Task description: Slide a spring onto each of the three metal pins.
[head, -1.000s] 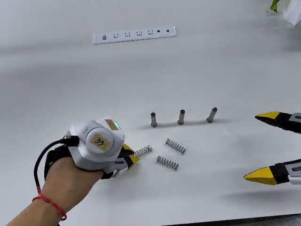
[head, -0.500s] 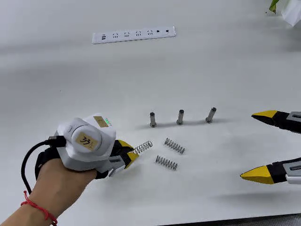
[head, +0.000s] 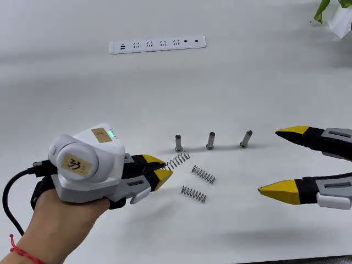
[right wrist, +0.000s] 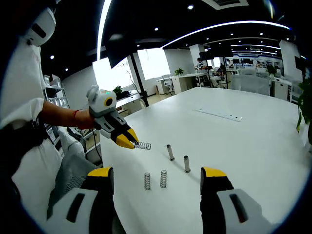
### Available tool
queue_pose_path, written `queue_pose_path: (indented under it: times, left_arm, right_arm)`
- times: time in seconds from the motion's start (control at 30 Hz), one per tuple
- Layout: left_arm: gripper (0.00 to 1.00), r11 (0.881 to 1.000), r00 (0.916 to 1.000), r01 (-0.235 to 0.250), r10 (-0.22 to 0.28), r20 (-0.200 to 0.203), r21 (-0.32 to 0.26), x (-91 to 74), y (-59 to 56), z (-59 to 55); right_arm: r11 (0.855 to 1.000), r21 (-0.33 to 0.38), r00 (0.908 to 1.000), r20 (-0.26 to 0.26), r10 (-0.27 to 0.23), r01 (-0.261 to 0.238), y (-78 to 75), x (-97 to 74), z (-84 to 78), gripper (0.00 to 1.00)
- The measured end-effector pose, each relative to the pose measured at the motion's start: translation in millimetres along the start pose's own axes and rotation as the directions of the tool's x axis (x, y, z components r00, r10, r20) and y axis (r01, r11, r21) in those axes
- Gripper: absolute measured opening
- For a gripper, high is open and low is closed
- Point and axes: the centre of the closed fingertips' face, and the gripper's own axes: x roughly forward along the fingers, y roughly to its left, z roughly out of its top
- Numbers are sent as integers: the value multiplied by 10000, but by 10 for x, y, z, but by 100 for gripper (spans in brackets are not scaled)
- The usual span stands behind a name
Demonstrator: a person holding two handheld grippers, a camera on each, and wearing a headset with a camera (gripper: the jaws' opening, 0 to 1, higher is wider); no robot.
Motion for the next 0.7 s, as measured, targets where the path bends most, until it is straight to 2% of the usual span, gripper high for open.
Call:
queue_pose_path:
  times: [0.13, 0.17, 0.23, 0.3, 0.43, 0.47, 0.53, 0.6, 0.7]
  left_arm:
    - [10, 9999, 9981, 131, -124, 605, -100, -14, -59, 143]
    - [10, 9998, 9977, 140, -132, 665, -112, -15, -66, 158]
    - [10, 9996, 9947, 213, -196, 1013, -163, -24, -103, 244]
    - [10, 9994, 9906, 310, -288, 1339, -143, -34, -142, 326]
    - [10, 9988, 9827, 459, -420, 1802, -177, -39, -194, 442]
    - [10, 9986, 9798, 498, -454, 1948, -175, -39, -208, 476]
    - [10, 9981, 9748, 574, -508, 2172, -239, -39, -229, 530]
    - [10, 9975, 9707, 652, -575, 2331, -256, -41, -251, 571]
    - [10, 9968, 9636, 767, -682, 2584, -230, -52, -284, 636]
  right_arm:
    - [9912, 1326, 9947, 1021, -140, 3, 80, 146, 184, 68]
    - [9897, 1430, 9940, 1088, -144, -13, 87, 161, 195, 65]
    - [9778, 2092, 9899, 1408, -177, -123, 124, 243, 242, 60]
    - [9712, 2376, 9869, 1598, -195, -193, 154, 306, 265, 56]
    - [9385, 3414, 9745, 2227, -283, -508, 198, 387, 350, 49]
    - [9258, 3743, 9677, 2482, -443, -536, 180, 401, 387, 46]
    - [9040, 4225, 9609, 2710, -572, -653, 162, 423, 418, 41]
    - [8986, 4339, 9579, 2795, -654, -653, 143, 440, 429, 37]
    - [8789, 4678, 9494, 3078, -628, -935, 155, 456, 483, 33]
